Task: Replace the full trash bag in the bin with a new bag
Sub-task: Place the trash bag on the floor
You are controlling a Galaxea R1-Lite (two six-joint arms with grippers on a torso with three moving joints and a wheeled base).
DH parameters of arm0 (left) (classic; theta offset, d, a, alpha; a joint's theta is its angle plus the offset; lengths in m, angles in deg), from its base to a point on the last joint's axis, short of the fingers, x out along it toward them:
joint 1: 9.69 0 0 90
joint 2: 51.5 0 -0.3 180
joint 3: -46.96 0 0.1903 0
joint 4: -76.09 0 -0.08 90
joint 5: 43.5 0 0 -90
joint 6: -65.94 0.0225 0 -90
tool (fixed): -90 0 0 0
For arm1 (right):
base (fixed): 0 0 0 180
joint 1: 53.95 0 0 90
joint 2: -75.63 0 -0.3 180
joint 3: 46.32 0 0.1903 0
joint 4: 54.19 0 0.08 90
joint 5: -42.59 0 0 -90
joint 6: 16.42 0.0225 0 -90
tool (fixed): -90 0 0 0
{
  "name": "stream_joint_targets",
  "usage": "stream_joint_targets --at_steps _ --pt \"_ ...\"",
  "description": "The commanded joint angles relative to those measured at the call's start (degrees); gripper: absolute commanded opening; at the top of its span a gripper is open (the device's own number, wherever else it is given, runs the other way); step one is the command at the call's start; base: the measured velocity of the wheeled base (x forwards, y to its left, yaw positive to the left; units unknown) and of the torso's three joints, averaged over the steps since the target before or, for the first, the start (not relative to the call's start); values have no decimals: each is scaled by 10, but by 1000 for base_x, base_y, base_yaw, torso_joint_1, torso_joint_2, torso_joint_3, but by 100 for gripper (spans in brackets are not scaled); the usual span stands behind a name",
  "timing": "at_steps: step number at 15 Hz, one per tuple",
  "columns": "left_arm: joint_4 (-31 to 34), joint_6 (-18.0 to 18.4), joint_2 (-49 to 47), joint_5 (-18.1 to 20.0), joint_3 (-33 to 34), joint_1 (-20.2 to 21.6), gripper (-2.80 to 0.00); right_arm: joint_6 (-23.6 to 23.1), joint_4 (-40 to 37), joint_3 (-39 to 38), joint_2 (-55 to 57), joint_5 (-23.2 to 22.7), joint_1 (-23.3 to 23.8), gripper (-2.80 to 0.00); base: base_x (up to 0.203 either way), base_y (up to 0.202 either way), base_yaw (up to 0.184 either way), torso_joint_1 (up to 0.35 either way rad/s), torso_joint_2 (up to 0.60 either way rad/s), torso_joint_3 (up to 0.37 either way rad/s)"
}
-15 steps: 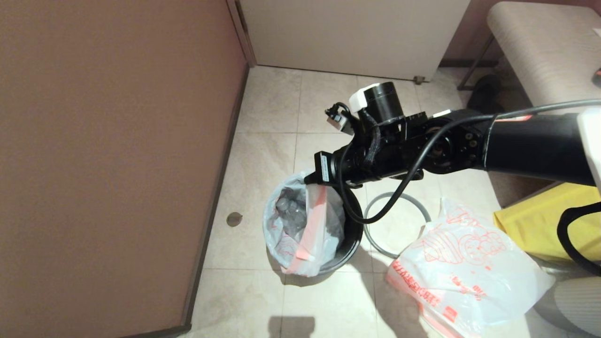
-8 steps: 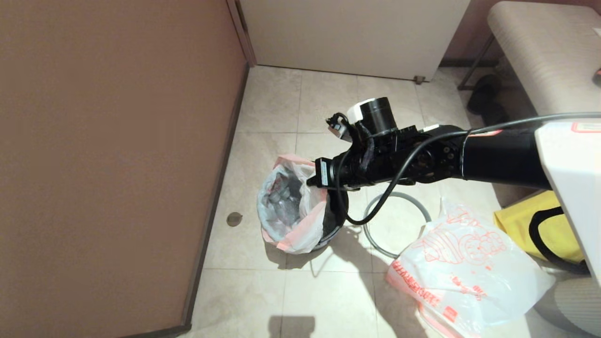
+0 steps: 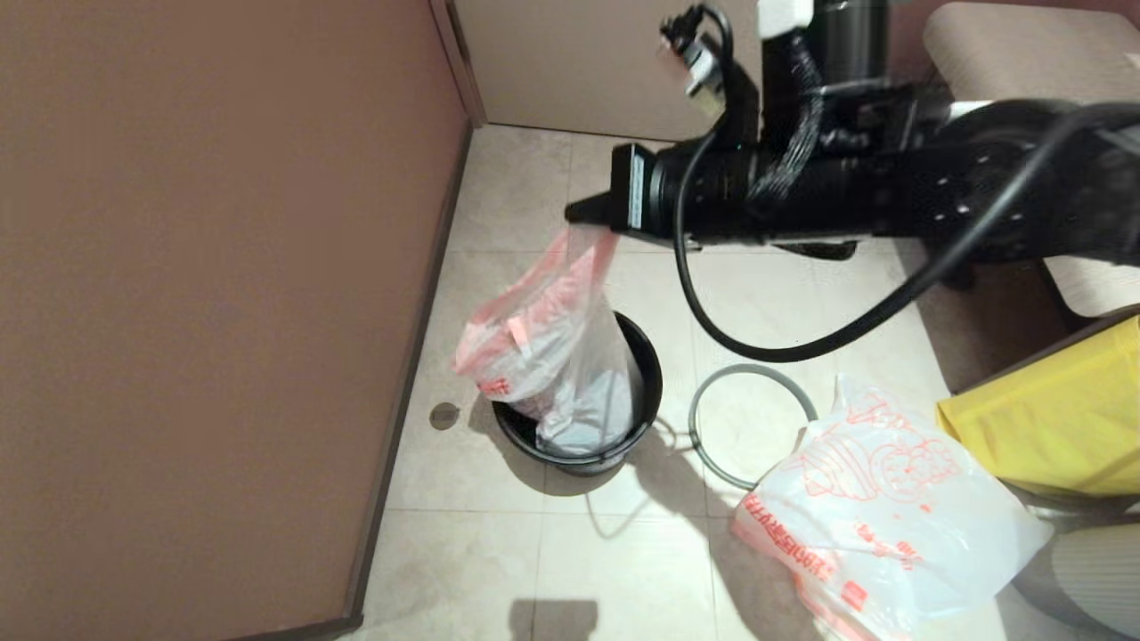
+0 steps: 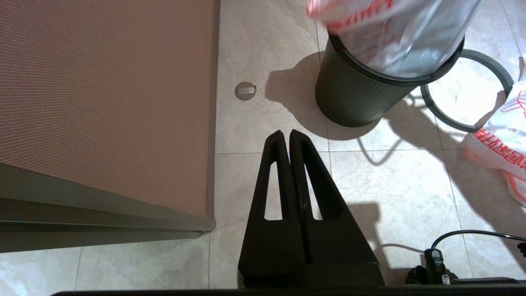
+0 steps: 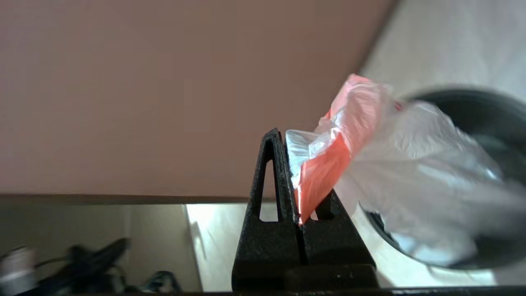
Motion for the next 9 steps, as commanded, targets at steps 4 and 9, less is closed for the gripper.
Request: stream_joint_targets --at_steps 4,9 --pt "0 0 -1 0 0 0 -280 -11 -2 0 -125 5 -17 -280 0 0 0 0 0 0" --pt "0 0 -1 0 0 0 -280 -156 26 2 -164 344 64 -280 0 0 0 0 0 0"
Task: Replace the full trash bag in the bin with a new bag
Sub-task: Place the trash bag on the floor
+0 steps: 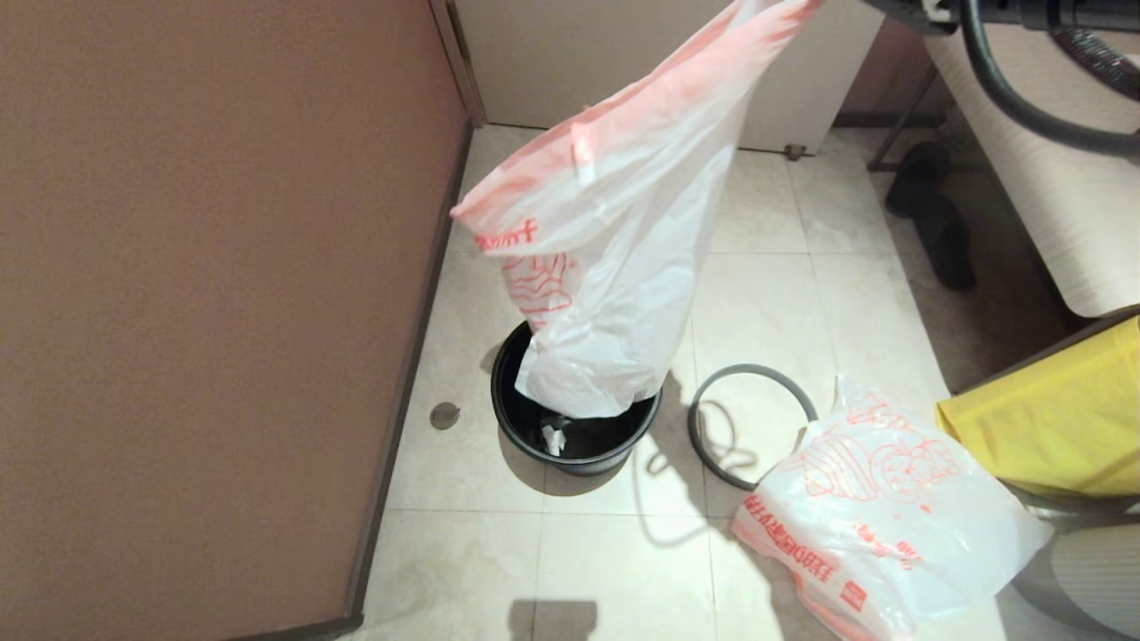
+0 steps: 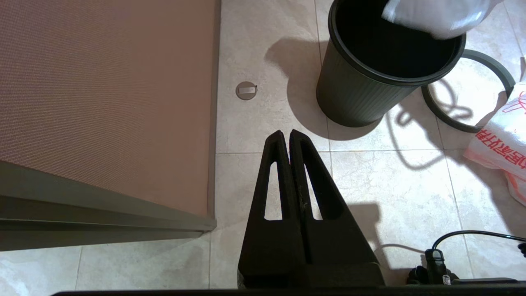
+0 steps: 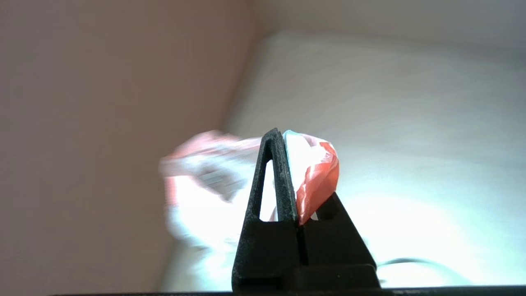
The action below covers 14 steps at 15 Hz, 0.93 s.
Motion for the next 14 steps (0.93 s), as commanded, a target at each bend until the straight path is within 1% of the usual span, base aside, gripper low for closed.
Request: stream_joint_targets --at_steps 1,4,5,6,10,14 --pt "0 0 -1 0 0 0 -280 -42 29 0 -12 113 57 -280 0 0 0 0 0 0" --pt "0 0 -1 0 0 0 -280 -93 142 -1 35 117 186 -280 0 0 0 0 0 0" --pt "0 0 -1 0 0 0 -280 -111 191 -1 60 123 217 -280 0 0 0 0 0 0" --pt "0 0 -1 0 0 0 -280 -125 213 -1 78 128 240 -280 0 0 0 0 0 0" --pt "0 0 -1 0 0 0 -280 -136 236 -1 169 130 289 -280 0 0 0 0 0 0" --pt "0 1 -1 0 0 0 -280 -144 268 -1 332 122 330 -280 0 0 0 0 0 0"
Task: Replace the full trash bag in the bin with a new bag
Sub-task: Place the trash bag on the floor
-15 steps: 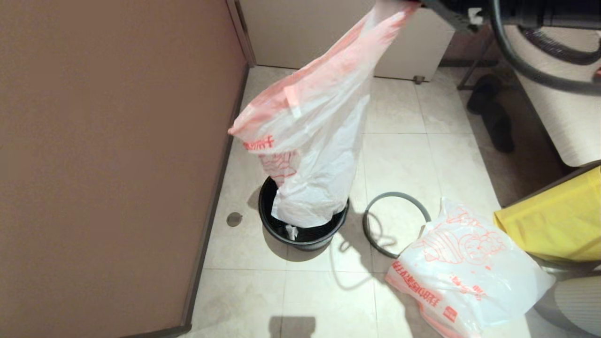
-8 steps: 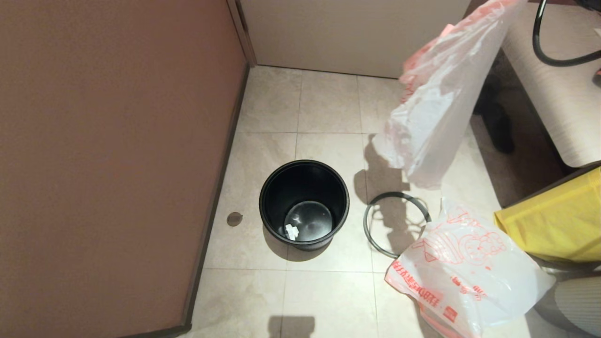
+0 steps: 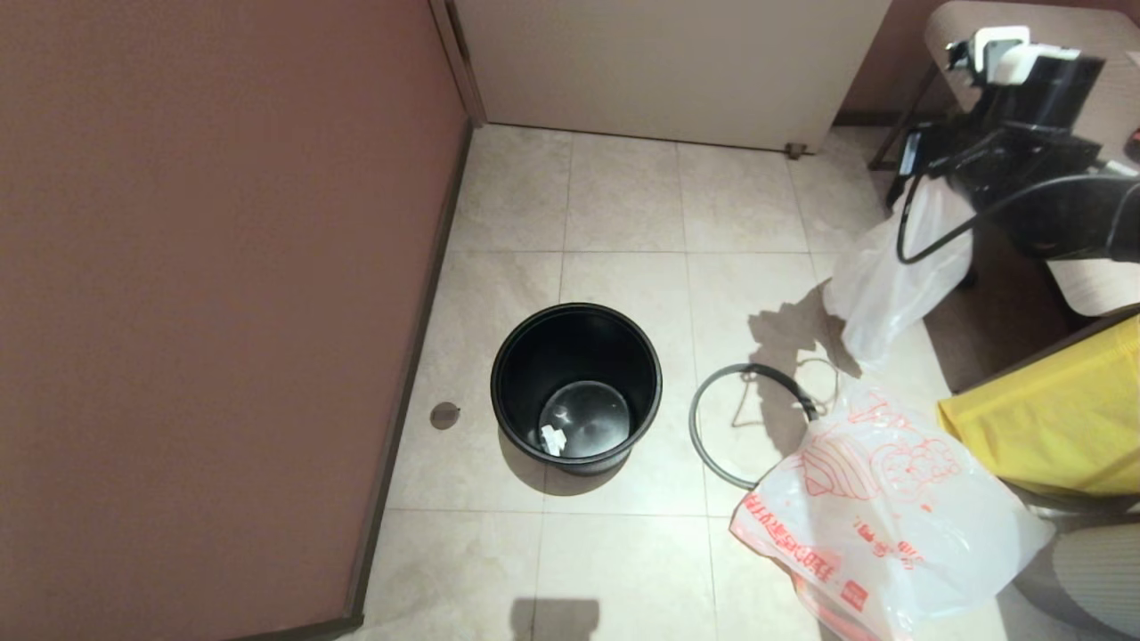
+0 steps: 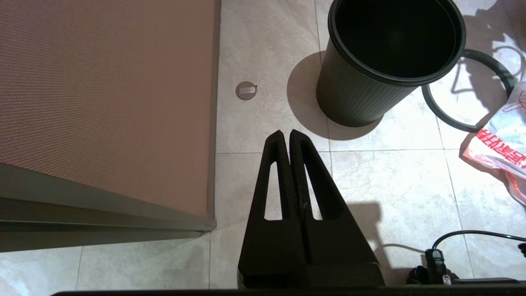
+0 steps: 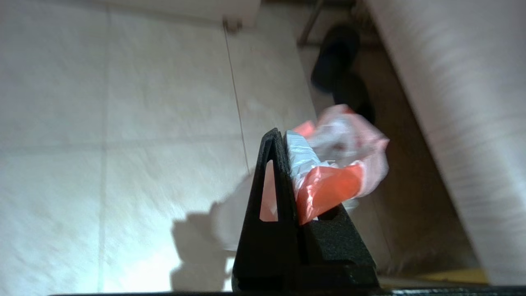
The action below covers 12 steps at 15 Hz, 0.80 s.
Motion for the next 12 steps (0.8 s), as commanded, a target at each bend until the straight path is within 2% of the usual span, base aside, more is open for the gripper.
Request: stream_joint_targets --at_steps 1,3,5,6,7,9,10,12 --pt "0 0 -1 0 0 0 -280 -5 9 0 104 -3 16 -280 0 0 0 0 0 0" --pt "0 0 -1 0 0 0 -280 -36 45 0 181 -10 28 -280 0 0 0 0 0 0" --pt "0 0 -1 0 0 0 -280 -100 111 -9 231 -13 34 -280 0 0 0 0 0 0" --pt "0 1 -1 0 0 0 -280 -106 115 -17 230 -13 35 0 0 0 0 0 0 0" --pt "0 0 -1 0 0 0 -280 -106 107 -27 212 -14 35 0 0 0 0 0 0 0" --pt "0 0 -1 0 0 0 -280 -75 36 -48 141 -14 31 0 0 0 0 0 0 0" --pt "0 0 -1 0 0 0 -280 -50 -17 -56 101 -16 29 0 0 0 0 0 0 0" --pt "0 1 -1 0 0 0 -280 18 -188 -72 12 -41 26 0 0 0 0 0 0 0"
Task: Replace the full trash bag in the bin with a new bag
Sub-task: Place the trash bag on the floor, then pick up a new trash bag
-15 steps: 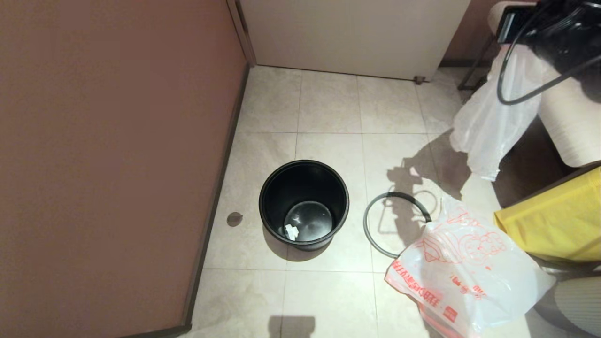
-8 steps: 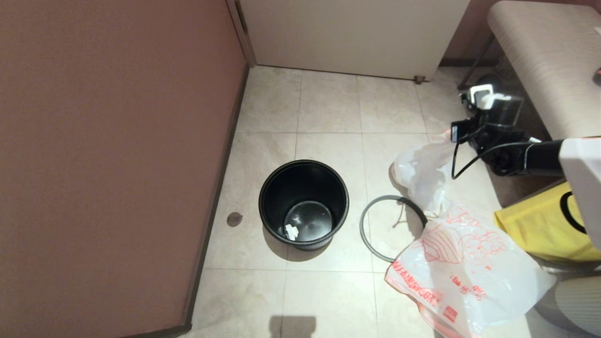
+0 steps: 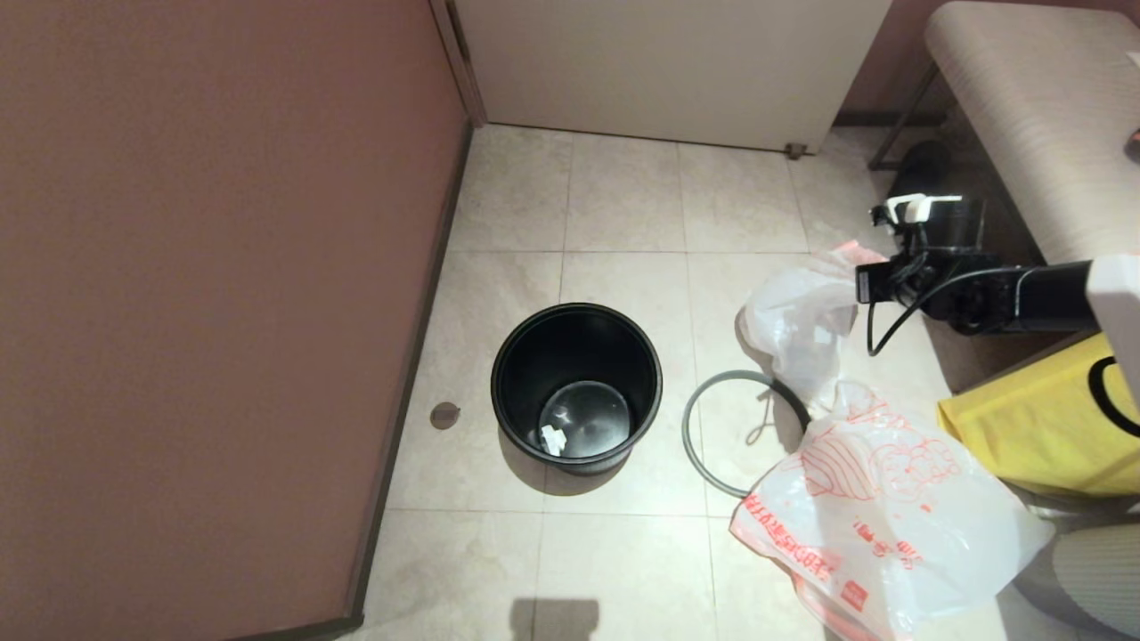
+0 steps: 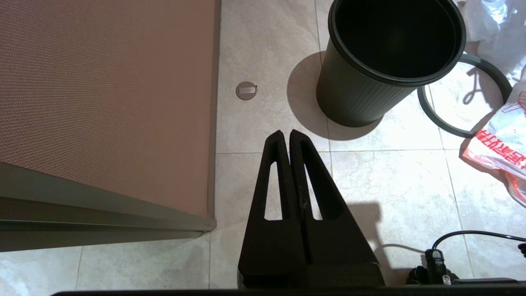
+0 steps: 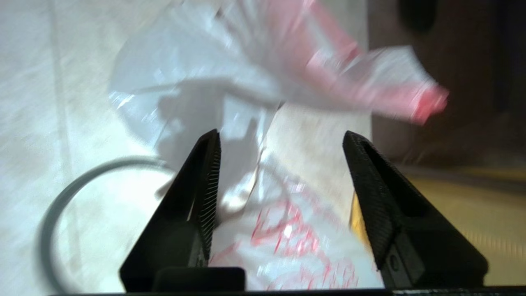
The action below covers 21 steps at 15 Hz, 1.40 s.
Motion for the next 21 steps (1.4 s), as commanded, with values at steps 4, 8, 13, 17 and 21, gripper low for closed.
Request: stream_joint_targets --at_steps 4,8,13,17,21 --pt "0 0 -1 0 0 0 -280 196 -427 -21 -203 -101 -15 0 0 0 0 0 0 0" --pt "0 0 -1 0 0 0 -280 321 -600 -44 -270 -210 -16 0 0 0 0 0 0 0" --pt "0 0 -1 0 0 0 -280 399 -614 -227 -370 -194 16 -280 0 0 0 0 0 0" --pt "0 0 -1 1 0 0 -280 407 -556 -371 -436 -195 41 -280 0 0 0 0 0 0" --pt "0 0 -1 0 0 0 -280 359 -459 -440 -375 -198 158 -280 0 0 0 0 0 0"
